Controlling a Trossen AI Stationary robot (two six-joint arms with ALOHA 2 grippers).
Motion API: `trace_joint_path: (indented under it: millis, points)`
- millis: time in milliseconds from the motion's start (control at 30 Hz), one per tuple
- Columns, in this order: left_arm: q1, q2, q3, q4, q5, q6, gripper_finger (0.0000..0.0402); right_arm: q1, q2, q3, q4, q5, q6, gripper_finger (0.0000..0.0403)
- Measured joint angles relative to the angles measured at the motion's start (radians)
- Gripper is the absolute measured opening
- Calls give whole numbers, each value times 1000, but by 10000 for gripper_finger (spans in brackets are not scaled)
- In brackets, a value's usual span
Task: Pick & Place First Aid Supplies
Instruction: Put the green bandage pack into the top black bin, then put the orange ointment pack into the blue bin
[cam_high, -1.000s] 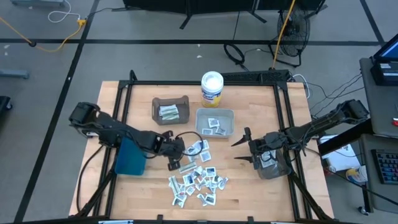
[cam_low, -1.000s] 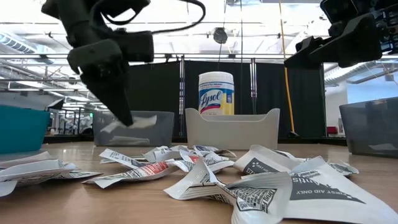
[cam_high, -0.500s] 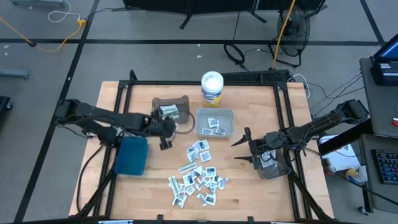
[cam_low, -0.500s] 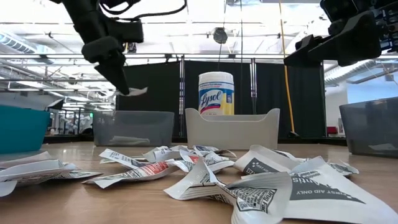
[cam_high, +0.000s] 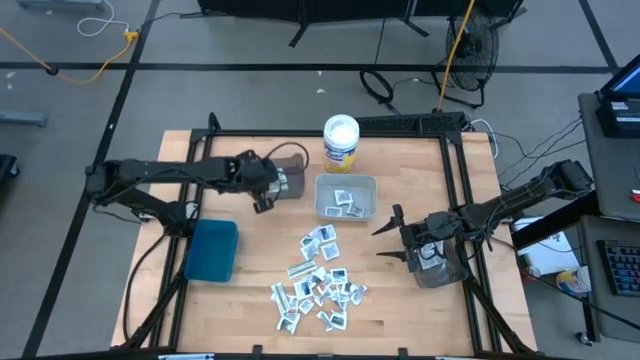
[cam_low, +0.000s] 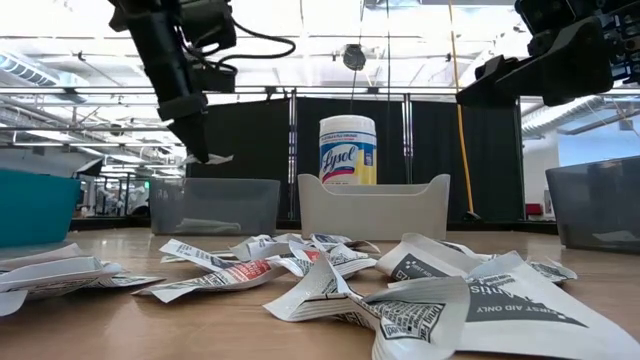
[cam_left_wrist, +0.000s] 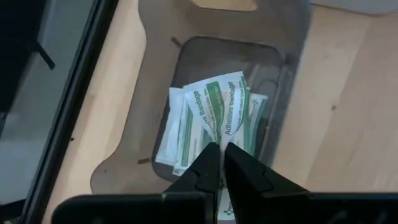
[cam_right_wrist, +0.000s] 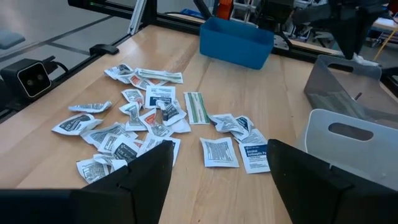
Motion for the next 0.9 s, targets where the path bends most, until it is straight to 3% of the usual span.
trace_joint_path:
  millis: [433,900]
  points:
    - [99,4,0,0,61,98,35,0,0,0,0,0,0,254]
    - [98,3,0,2,33,54,184,0,0,0,-1,0,0,254]
